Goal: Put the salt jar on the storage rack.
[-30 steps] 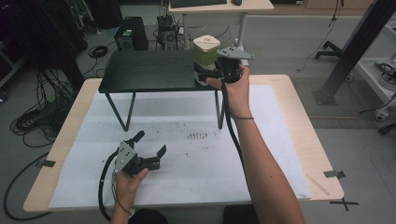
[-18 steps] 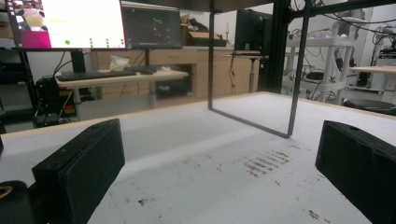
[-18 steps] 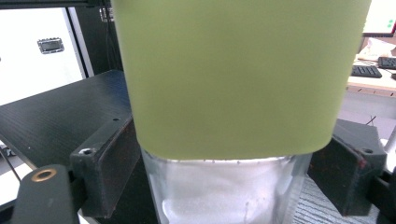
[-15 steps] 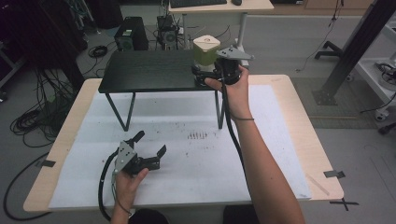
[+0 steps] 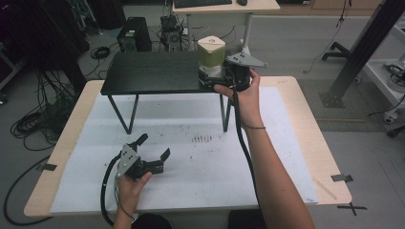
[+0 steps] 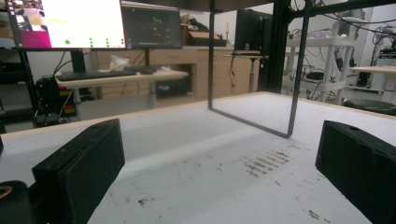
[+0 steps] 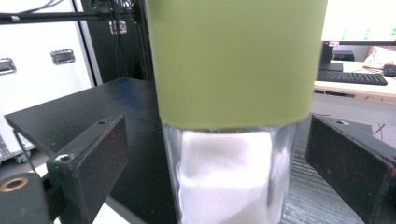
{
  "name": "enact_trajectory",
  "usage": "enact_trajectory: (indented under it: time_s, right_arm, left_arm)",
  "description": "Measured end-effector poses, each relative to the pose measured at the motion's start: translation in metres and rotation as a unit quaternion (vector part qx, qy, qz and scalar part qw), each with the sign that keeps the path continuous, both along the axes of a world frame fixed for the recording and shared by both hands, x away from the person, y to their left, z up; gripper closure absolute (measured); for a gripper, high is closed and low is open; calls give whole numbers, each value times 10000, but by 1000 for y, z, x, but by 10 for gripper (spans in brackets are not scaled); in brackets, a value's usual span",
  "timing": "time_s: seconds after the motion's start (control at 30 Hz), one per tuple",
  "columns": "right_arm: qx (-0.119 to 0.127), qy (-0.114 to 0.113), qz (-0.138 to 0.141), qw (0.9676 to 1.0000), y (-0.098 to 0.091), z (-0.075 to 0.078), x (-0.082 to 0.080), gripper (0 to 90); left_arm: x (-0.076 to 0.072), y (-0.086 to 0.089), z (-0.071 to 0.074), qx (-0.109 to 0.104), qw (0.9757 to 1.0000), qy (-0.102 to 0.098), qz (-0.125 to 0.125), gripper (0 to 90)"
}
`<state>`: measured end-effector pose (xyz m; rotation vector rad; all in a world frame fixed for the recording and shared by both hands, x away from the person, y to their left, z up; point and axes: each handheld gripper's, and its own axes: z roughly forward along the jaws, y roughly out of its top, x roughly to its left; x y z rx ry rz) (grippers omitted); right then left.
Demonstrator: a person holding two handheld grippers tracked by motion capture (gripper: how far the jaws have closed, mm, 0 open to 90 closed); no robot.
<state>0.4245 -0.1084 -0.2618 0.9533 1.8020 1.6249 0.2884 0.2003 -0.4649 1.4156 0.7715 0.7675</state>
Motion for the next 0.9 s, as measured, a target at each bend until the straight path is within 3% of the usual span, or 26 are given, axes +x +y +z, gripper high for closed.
enact_trajectory:
  time_s: [0.57, 0.9]
  right_arm:
    - [204, -198, 53, 9996, -31, -15, -38, 50]
    - [288, -258, 49, 9992, -46, -31, -61, 47]
  left_arm:
    - [0, 0, 0, 4, 10000, 10, 10, 10]
    - [0, 0, 0, -4, 10000, 2, 15, 2]
